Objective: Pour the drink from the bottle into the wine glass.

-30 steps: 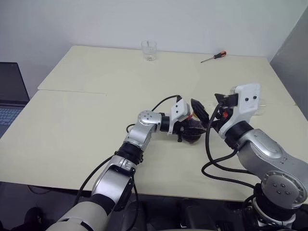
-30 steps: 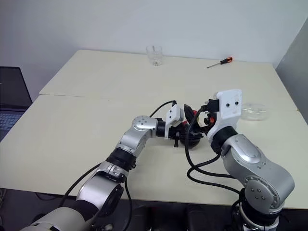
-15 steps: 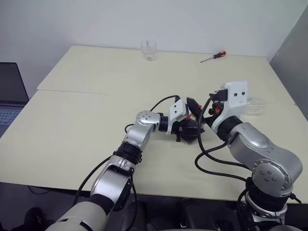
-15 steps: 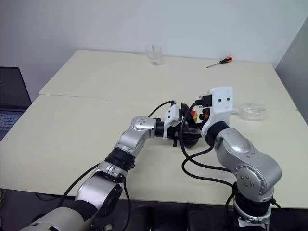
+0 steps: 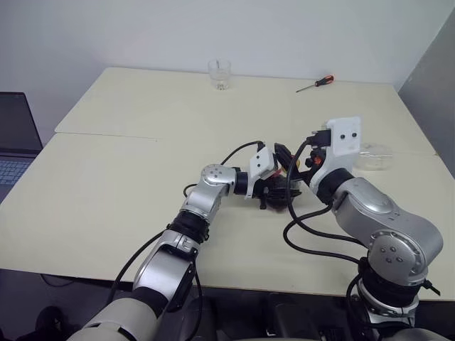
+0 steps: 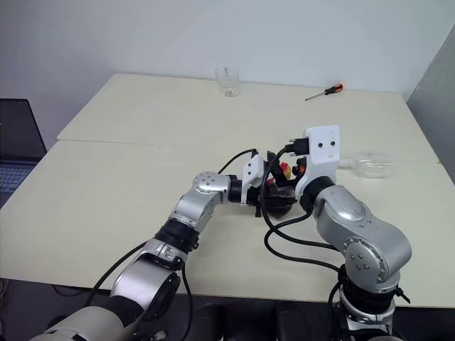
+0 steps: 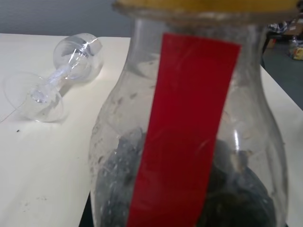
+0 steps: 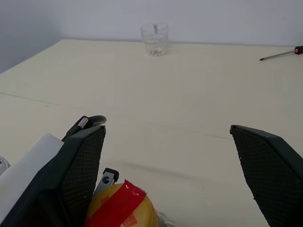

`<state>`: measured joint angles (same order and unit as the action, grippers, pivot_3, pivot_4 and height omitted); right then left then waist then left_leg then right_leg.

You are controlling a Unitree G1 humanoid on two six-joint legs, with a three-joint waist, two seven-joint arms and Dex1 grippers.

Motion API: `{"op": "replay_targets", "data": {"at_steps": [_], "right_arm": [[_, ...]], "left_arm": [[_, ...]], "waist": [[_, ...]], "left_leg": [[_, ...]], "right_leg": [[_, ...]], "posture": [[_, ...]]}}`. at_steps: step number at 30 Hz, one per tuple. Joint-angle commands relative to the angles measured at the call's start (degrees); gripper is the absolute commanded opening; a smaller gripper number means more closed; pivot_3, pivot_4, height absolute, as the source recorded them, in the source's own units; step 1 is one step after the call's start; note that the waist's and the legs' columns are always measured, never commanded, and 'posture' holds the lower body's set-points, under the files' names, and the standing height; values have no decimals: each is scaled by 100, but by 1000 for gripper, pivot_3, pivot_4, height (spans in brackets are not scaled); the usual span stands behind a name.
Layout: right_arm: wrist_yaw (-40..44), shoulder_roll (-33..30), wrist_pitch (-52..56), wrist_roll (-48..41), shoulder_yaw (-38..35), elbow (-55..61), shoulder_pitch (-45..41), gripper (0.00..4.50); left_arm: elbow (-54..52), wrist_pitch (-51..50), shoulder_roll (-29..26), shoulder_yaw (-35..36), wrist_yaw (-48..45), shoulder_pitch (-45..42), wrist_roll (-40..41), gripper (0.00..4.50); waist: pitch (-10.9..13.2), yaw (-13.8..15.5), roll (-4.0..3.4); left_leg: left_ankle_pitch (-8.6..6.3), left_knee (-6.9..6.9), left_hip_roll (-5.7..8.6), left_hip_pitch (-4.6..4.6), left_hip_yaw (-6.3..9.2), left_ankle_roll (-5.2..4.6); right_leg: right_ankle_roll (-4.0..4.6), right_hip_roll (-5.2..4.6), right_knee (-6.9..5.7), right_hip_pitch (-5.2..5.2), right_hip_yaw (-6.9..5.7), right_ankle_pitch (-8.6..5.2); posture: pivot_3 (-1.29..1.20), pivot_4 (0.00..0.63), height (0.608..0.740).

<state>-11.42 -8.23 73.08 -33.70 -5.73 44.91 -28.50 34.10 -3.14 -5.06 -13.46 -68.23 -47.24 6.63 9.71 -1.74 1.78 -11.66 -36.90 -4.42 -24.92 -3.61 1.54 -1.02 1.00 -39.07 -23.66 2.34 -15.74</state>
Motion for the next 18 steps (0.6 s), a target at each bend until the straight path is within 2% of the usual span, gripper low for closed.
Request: {"op": "replay_targets", "data": {"at_steps": [1, 18], "right_arm": [[41, 63, 266, -34, -60, 302, 94, 4500], [1016, -558, -100, -217, -762, 789, 883, 4500]], "left_arm": [[-223, 144, 37, 56, 10, -156, 125, 1267], [-118, 226, 47, 43, 49, -205, 137, 1267]], "waist": [[0, 0, 0], [0, -4, 0]], "left_leg": [[0, 0, 0, 0, -1, 0], [0, 1, 1, 0, 5, 0]], "right_leg": [[0, 0, 0, 0, 1, 0], [-1, 1, 1, 0, -1, -1]], "posture": [[0, 150, 740], [0, 150, 740]]}}
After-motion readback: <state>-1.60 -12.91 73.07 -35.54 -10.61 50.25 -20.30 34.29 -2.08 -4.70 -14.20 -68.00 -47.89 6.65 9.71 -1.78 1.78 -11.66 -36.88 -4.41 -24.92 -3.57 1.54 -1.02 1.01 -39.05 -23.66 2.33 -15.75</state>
